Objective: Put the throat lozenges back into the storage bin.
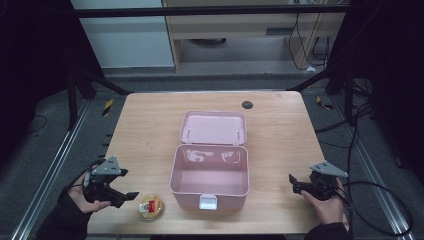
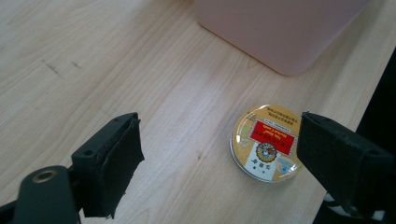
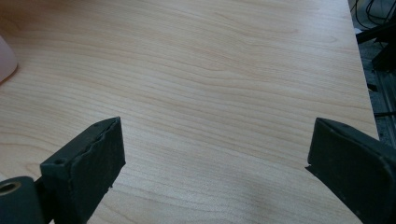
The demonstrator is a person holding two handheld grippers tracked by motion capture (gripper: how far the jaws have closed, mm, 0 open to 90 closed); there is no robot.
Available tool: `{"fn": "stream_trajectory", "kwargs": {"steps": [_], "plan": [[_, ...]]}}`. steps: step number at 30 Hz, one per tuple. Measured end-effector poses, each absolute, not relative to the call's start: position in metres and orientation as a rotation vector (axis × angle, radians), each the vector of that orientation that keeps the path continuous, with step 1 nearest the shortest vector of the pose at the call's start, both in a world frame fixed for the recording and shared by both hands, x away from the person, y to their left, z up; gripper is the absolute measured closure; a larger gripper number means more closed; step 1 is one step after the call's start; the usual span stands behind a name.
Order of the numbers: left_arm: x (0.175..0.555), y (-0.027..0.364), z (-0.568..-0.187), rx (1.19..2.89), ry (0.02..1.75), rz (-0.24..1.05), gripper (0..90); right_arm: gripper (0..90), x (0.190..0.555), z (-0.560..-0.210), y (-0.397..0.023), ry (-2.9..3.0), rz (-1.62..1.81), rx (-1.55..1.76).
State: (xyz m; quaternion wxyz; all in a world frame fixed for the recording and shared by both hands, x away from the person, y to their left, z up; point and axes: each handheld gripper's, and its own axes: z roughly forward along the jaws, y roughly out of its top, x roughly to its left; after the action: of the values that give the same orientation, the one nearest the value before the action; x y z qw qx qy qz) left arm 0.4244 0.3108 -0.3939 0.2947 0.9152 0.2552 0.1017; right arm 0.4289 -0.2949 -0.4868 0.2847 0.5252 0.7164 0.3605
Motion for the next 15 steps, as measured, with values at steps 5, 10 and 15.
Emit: {"fn": "stream_trajectory", "kwargs": {"steps": [5,10,15], "plan": [[0.423,0.303,-0.4,2.497,0.623,0.247,12.5,4.1,0.429,-0.487,-0.295,1.921,0.963,1.406],[0.423,0.295,-0.408,2.545,0.58,0.227,11.9,4.0,0.429,-0.488,-0.295,1.925,0.958,1.404],[0.422,0.289,-0.414,2.579,0.54,0.204,11.6,4.0,0.429,-0.487,-0.295,1.923,0.96,1.408]]}}
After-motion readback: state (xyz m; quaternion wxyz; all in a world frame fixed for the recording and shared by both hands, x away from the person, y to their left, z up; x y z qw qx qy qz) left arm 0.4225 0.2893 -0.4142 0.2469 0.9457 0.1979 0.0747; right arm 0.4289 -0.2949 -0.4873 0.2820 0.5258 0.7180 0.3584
